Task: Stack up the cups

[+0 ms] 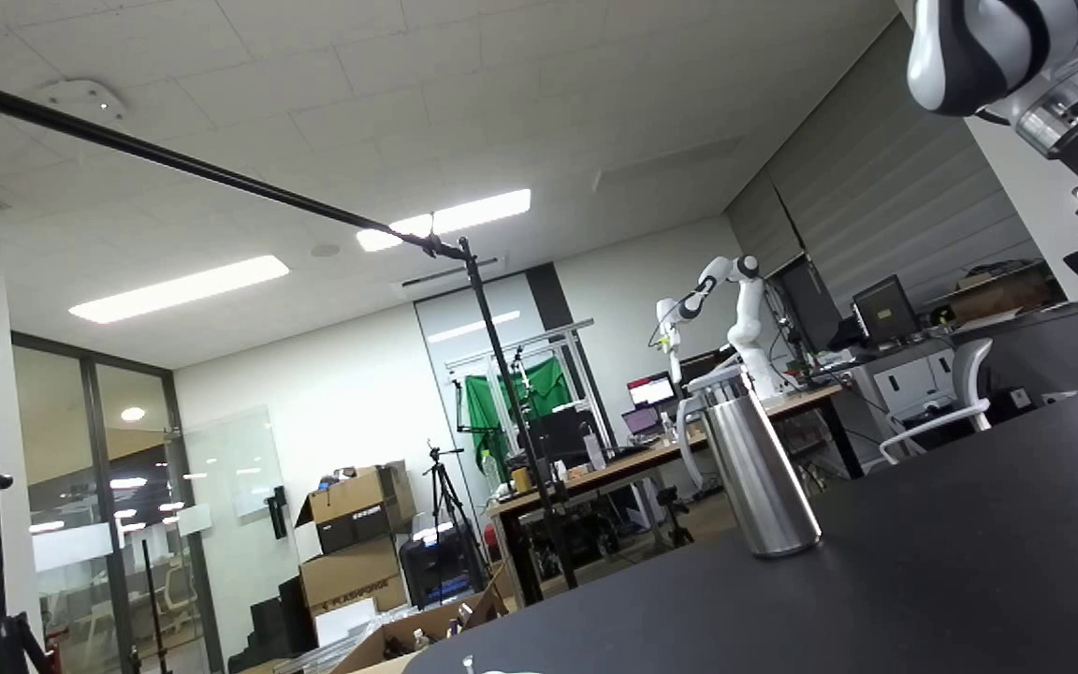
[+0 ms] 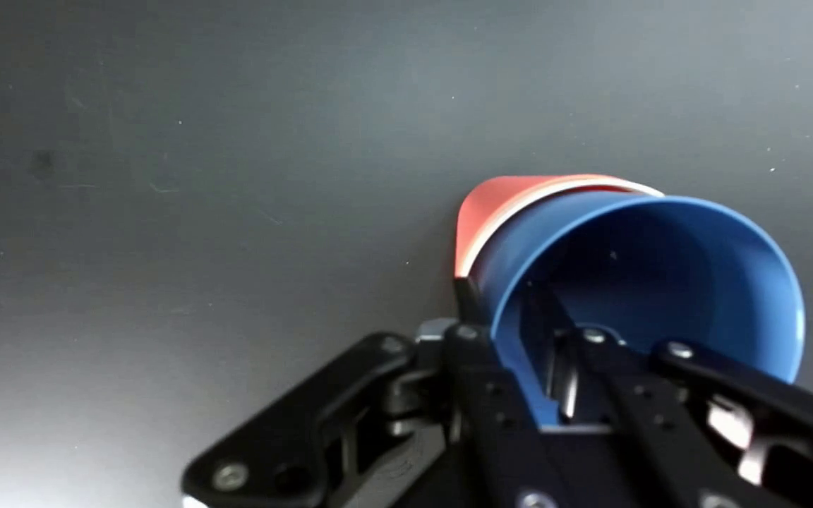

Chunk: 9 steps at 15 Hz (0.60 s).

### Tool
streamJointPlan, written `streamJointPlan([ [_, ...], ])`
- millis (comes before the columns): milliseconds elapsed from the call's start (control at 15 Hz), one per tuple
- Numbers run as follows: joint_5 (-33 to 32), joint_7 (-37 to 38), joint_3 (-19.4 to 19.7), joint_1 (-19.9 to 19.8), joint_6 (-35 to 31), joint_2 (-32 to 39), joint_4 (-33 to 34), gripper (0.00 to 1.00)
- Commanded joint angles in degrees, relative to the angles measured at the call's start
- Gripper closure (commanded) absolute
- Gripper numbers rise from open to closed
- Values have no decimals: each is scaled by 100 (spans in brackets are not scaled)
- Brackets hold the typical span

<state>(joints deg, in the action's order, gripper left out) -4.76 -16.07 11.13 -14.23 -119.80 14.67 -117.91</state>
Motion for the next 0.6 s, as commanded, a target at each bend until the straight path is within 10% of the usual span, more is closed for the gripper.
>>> streamJointPlan([
  [0, -57, 173, 3, 26, 64, -138, -94, 47],
  [533, -38, 43, -6, 44, 408, -626, -24, 0],
])
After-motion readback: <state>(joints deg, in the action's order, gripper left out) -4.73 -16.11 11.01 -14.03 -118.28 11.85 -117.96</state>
